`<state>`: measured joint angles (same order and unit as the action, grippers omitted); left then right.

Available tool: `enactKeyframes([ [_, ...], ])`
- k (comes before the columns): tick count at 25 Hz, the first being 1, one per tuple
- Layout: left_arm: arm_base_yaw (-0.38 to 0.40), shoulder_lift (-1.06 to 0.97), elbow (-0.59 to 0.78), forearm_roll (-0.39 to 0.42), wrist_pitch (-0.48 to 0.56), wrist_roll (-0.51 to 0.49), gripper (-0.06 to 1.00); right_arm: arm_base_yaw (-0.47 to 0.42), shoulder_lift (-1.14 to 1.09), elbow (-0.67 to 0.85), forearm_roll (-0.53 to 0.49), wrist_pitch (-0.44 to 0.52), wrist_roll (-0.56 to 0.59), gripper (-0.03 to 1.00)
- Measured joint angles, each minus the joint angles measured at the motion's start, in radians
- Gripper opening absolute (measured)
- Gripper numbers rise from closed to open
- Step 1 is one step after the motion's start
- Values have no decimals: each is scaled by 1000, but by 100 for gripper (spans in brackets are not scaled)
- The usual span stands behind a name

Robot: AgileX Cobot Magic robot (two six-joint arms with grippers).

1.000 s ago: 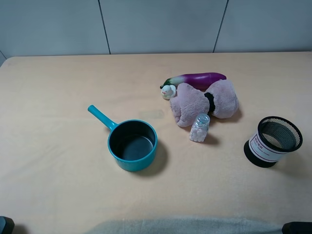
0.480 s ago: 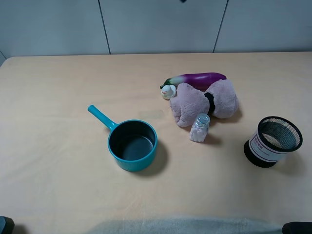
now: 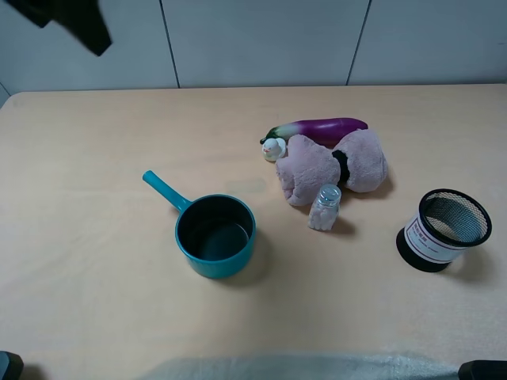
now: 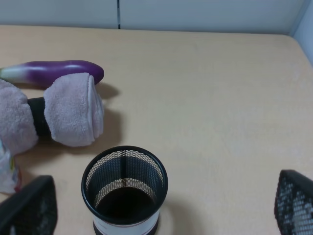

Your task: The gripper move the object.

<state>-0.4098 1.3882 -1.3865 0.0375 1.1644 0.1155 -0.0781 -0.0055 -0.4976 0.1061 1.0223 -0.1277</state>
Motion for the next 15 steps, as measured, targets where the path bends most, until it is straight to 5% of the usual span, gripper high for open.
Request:
enactKeyframes([
  [9,318,-323,312,-67,0,39,76,0,0,0,0,0,0,67],
  [15,370,-566,482,-80,-3,53,76,0,0,0,0,-1,0,67],
])
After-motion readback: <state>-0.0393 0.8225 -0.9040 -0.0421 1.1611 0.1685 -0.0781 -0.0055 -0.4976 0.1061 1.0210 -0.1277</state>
